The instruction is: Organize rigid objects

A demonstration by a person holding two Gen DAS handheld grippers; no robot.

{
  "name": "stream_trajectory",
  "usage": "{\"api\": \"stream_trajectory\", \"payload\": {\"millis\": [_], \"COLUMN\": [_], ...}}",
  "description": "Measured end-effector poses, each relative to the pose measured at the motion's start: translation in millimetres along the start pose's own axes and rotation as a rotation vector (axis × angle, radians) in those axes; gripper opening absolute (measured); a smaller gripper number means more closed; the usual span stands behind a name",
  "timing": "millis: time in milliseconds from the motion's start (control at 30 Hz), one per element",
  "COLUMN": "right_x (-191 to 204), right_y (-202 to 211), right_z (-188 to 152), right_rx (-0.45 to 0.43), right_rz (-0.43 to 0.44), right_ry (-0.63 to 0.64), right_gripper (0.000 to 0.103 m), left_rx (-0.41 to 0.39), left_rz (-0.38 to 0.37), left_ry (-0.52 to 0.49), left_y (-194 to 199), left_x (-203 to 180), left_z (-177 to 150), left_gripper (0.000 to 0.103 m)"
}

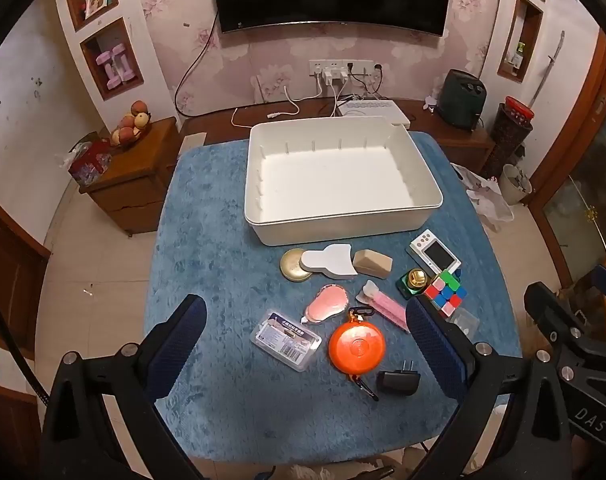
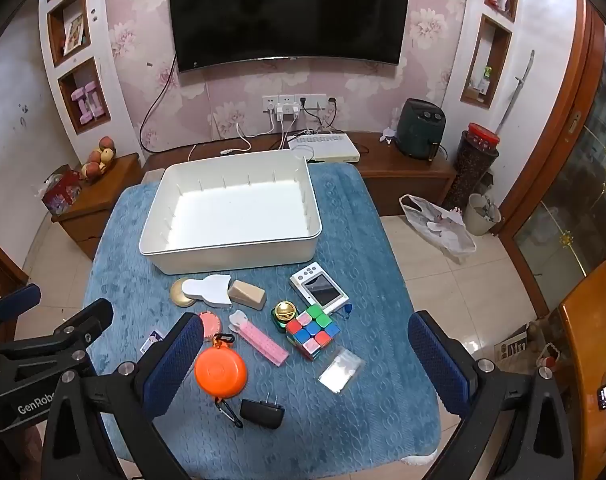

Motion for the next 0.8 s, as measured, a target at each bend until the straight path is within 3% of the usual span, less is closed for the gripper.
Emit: {"api": "stream_trajectory", "payload": {"millis": [333, 800], "right_x": [0, 17], "right_y": [-1, -6], "right_z": [1, -1], "right_rx": [-0.004, -0.006], "right_rz": [0.007, 0.005], "right_ry": [-0.002, 0.006], "right_gripper": [0.102, 0.102], "left_rx": [0.023, 0.032], "left_rz": [-0.053, -0.06], "left_ry": [0.02, 0.016], "left_y": [-8, -12], "left_x": [2, 6], "left_z": [-1, -5], "left_gripper": [0.1, 0.1]}}
Point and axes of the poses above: each gripper's, at about its wrist camera, not at the fingertips, and y roughly against the way its jaws point, x to its left, z to its top, the point moved 4 cm from there along -y, roughly the way its jaws point, and after that the axes turned 15 degrees about -y, right-handed, at the moved point
